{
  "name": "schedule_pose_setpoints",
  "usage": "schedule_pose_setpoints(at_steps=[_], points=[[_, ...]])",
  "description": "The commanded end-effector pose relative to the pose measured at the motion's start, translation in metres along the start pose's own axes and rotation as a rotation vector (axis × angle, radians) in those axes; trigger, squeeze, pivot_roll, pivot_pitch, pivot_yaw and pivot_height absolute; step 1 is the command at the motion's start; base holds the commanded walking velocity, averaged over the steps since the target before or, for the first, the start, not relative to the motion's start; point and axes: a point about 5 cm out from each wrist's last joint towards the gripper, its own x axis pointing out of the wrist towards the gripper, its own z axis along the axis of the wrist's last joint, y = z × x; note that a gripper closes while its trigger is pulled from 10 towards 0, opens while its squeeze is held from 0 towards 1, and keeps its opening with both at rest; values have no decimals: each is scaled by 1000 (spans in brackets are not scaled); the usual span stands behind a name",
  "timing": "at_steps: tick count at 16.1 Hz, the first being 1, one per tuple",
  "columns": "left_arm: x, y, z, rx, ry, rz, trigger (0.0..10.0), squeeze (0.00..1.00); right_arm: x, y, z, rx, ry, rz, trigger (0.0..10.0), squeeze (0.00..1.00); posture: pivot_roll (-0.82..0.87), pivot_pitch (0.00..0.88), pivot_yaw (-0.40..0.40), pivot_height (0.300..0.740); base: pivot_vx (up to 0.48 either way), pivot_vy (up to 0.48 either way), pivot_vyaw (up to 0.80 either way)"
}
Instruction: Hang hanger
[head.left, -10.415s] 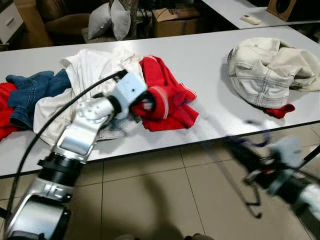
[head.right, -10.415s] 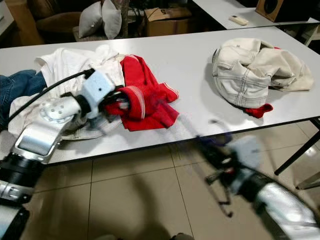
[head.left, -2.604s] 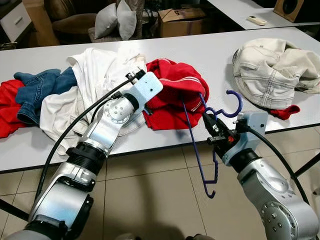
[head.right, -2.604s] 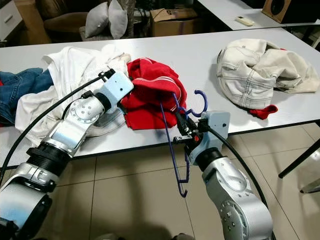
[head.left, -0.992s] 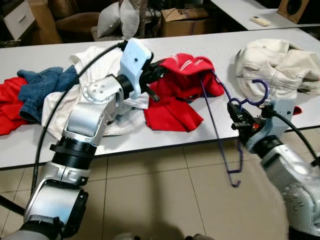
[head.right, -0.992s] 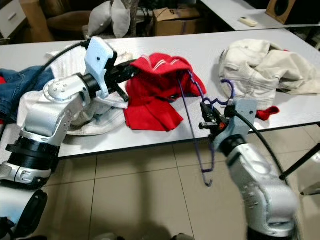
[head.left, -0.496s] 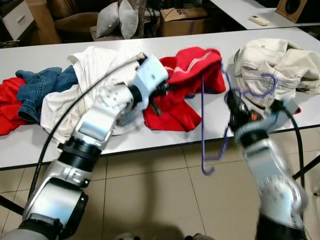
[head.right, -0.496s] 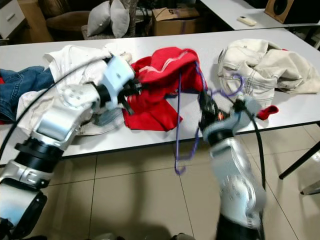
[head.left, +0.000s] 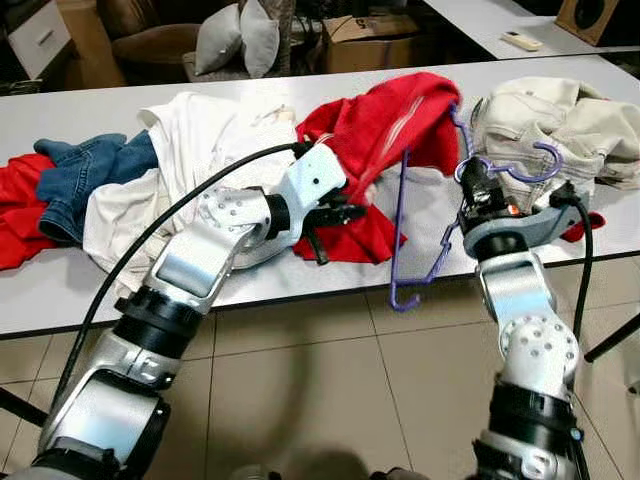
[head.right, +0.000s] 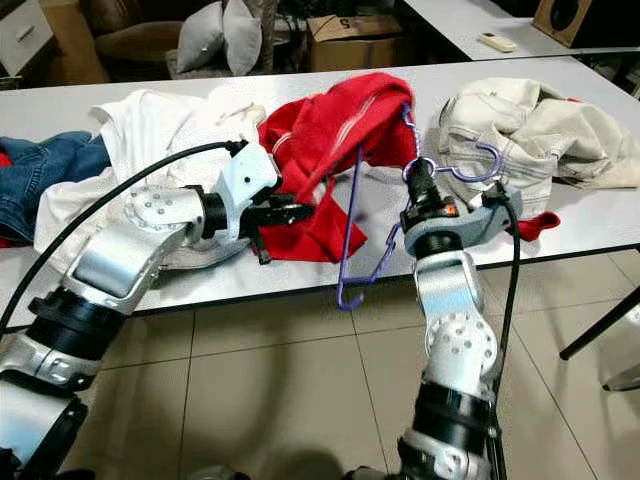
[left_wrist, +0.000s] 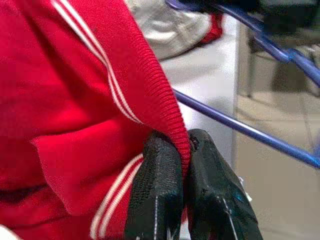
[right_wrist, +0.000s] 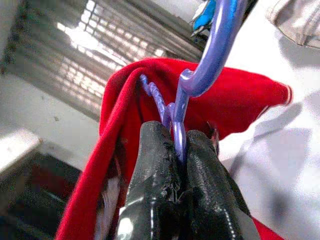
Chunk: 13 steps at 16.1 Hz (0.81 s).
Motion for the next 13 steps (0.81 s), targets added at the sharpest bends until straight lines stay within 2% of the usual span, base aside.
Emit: schedule_pose_setpoints(at_steps=[1,2,4,6,8,11,13], points=[[-3,-8,-13,-15,58,-68,0,0,3,8,16,168,-161,4,10000,0,-100,5,28,740,0,0,0],[-5,-12,-18,-20,81,-98,0,0,5,9,19,248,-190,1,10000,0,-96,9,22,740,0,0,0],[-6,-18,-18,-54,78,-134,0,0,9,12,21,317,-210,8,10000,0,-92,11,19,740,0,0,0],[-7,-25,-19,-94,66,-181,0,0,14,18,19,341,-204,25,10000,0,-88,12,17,740,0,0,0],[-7,-31,-12,-145,14,-219,0,0,16,19,17,343,-196,27,10000,0,-86,15,13,740,0,0,0],[-7,-46,-13,-159,21,-314,0,0,20,21,18,403,-217,26,10000,0,-85,19,12,740,0,0,0],[-7,-51,-7,-203,-27,-341,0,0,23,24,17,374,-213,37,10000,0,-85,20,12,740,0,0,0]])
